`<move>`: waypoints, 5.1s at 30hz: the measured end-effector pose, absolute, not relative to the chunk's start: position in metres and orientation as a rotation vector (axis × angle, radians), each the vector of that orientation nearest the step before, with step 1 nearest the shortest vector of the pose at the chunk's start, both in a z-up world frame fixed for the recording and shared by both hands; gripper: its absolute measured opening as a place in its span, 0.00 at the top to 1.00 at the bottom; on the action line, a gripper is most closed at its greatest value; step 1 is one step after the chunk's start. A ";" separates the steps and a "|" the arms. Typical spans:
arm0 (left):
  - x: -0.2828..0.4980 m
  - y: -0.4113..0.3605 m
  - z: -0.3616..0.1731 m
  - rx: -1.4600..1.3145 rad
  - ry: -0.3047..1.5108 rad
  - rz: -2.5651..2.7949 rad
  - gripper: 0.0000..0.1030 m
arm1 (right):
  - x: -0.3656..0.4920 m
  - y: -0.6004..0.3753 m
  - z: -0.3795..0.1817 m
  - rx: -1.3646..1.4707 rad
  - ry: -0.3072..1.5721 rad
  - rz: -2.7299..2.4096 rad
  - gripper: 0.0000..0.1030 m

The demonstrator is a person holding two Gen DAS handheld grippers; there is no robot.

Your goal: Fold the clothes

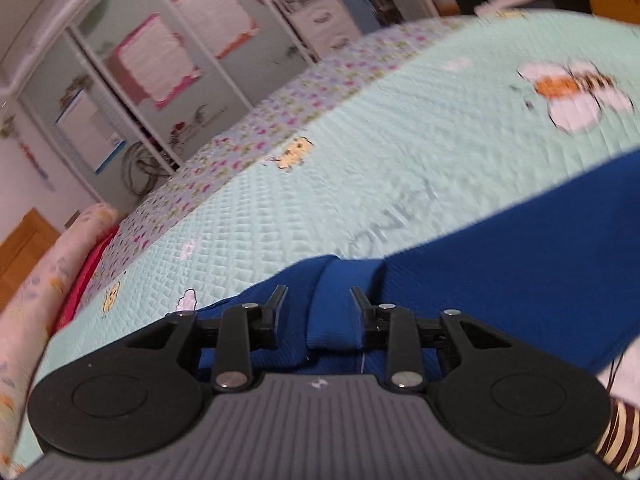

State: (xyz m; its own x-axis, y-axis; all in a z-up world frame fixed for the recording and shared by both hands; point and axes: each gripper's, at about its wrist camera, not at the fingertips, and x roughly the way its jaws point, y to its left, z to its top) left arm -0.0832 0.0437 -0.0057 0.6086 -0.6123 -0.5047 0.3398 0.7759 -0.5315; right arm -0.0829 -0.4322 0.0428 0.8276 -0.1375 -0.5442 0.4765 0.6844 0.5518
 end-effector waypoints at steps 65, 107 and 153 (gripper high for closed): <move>-0.200 0.157 0.047 -0.646 0.782 -0.451 0.40 | -0.235 -0.075 0.057 -0.455 0.490 0.540 0.97; -0.139 0.047 0.008 -0.490 0.833 -0.597 0.42 | -0.094 -0.224 0.057 0.626 0.573 0.316 0.66; -0.197 0.140 0.027 -0.517 0.825 -0.436 0.55 | -0.210 -0.224 0.014 0.891 0.723 0.289 0.63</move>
State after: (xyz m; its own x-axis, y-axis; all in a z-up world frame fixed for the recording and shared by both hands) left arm -0.1965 0.1398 0.0269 0.6042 -0.5513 -0.5753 0.1637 0.7925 -0.5875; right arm -0.2101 -0.2236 0.0144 0.7310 0.5119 -0.4511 0.0604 0.6100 0.7901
